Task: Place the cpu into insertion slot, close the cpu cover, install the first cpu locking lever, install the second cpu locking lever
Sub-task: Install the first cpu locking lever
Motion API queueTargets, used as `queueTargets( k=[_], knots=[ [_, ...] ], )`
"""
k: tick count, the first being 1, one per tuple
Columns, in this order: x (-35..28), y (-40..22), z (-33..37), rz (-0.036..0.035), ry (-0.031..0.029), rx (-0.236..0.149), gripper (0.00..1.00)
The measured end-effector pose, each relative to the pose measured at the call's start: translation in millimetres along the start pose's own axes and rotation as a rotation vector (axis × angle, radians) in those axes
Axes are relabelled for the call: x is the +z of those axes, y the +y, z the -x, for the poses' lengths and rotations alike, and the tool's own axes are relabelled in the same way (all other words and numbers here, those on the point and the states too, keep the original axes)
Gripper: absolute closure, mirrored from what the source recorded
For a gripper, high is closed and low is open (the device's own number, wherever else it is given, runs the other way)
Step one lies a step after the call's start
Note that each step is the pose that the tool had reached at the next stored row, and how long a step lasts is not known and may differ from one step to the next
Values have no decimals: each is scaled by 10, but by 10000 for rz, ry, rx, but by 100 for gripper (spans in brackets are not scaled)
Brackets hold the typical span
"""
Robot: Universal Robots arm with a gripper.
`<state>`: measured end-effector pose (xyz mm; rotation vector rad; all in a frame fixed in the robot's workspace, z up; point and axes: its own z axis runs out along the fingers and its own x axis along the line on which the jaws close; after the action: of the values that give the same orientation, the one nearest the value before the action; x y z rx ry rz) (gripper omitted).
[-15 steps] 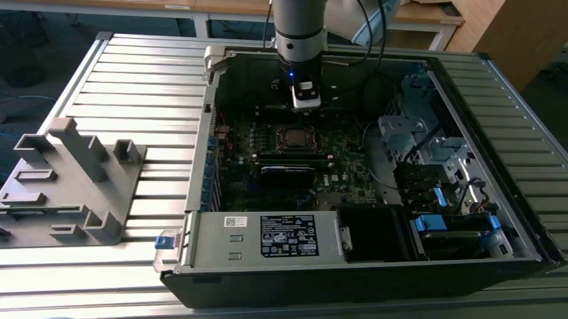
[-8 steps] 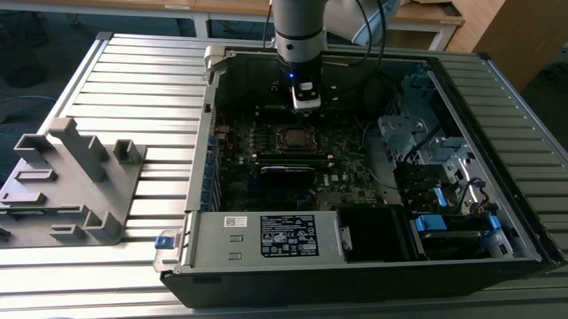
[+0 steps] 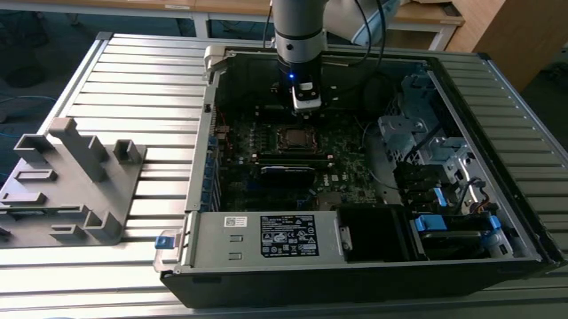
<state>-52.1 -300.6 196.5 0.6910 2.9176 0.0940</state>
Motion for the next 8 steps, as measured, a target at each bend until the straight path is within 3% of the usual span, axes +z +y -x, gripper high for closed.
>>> queueTargets(
  k=[8],
  knots=[
    [7,-1,-1,-3,-3,0,89]
  ],
)
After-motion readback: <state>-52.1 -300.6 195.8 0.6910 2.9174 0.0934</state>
